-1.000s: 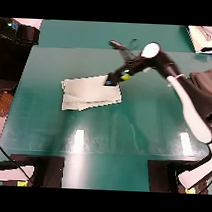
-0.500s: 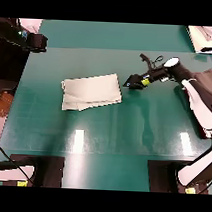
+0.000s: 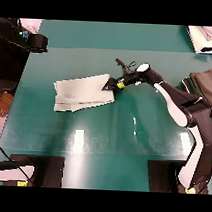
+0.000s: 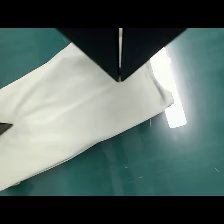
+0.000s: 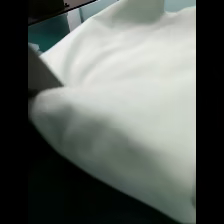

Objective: Fold the shirts.

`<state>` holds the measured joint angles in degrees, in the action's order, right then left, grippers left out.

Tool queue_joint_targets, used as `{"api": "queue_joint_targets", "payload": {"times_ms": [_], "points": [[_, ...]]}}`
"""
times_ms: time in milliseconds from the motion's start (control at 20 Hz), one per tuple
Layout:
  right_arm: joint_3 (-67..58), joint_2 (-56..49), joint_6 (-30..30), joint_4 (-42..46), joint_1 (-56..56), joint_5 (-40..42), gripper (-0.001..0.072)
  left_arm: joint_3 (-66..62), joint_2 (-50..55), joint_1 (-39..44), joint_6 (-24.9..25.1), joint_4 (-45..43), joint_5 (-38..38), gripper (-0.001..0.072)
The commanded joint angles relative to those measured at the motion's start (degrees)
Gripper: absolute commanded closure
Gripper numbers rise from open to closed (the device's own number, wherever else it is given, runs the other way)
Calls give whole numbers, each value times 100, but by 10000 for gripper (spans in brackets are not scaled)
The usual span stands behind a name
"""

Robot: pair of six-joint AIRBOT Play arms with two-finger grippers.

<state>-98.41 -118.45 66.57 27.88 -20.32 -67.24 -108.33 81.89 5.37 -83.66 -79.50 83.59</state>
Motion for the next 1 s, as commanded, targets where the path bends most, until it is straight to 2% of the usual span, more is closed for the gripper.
{"api": "queue_joint_targets", "payload": {"times_ms": [0, 150, 300, 650, 950], "points": [[-247, -109, -323, -122, -273, 223, 697, 2, 0, -4, 9, 37, 2, 681], [-485, 44, -319, -83, -57, -79, 698, 2, 0, -4, 9, 48, 92, 681], [-175, 743, -317, 11, 660, -72, 698, 2, 0, -4, 173, 44, 120, 681], [535, 2542, -109, 1080, 3510, -11, 698, 2, 0, -4, 153, 229, 76, 681], [514, 2920, -103, 1108, 5582, 146, 698, 2, 0, 9, 109, 669, -87, 682]]}}
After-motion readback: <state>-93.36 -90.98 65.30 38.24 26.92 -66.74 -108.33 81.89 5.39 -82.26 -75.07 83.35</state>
